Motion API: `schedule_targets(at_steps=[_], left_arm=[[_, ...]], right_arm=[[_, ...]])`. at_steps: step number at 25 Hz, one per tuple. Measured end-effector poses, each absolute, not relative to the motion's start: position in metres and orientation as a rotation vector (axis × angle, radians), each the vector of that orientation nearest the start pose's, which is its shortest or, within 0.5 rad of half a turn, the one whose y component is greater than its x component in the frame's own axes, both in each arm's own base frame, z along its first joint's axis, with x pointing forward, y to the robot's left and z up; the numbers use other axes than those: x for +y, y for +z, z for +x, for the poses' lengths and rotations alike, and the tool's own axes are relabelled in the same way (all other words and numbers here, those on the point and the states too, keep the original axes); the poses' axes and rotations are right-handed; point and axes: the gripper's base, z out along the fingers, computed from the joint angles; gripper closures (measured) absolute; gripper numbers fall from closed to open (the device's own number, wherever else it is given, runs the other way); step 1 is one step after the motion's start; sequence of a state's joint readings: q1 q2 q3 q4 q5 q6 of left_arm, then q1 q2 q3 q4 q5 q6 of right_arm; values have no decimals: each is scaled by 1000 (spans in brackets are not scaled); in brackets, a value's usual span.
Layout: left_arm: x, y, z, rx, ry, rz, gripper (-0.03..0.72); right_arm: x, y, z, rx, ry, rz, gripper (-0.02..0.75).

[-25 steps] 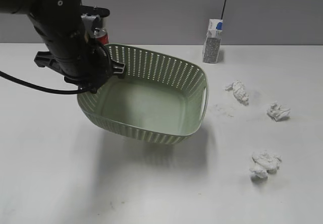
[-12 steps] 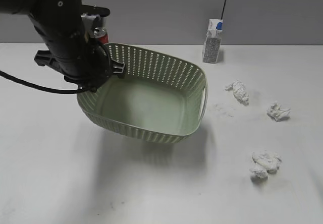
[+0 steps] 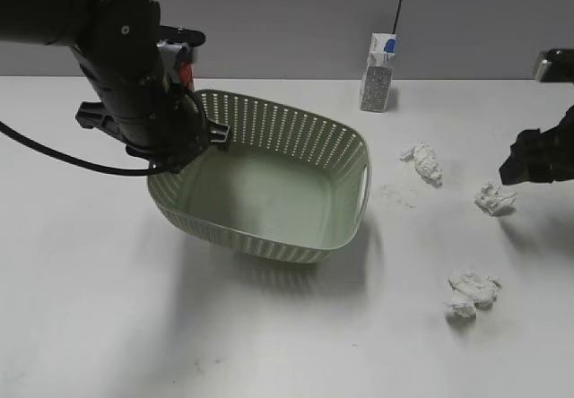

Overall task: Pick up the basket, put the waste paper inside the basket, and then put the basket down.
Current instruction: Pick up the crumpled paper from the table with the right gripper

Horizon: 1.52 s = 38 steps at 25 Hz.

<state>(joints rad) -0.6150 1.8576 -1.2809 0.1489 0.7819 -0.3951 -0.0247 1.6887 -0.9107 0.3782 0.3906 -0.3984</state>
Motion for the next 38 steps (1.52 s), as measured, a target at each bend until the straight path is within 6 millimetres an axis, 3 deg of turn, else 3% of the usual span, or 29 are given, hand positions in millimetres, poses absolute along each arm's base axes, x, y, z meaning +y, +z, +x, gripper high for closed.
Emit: schedule_targets(at_steps=[5,8,15,20,25,33,38], left_arm=[[-210,198,313,2775,-67,434,688],[-210,199,313,2774,-68,434,688],[-210,198,313,2780,-79,423,688],[-211,198,312,2785,-91,413,688],[-210,198,312,2796,-83,413,688],[-210,198,311,2806,-75,414,688],[-210,198,311,2807,-74,412,688]], right_arm=[[1,129,340,2669,109,-59,167],[-1,115,344,2673,80,-99,167],[1,115,346,2669,107,-102,167],[24,116,345,2661,134,-187,167],[46,122,354,2520,70,-244,167],[45,125,358,2468,42,-219,167],[45,110,358,2514,49,-198,167]])
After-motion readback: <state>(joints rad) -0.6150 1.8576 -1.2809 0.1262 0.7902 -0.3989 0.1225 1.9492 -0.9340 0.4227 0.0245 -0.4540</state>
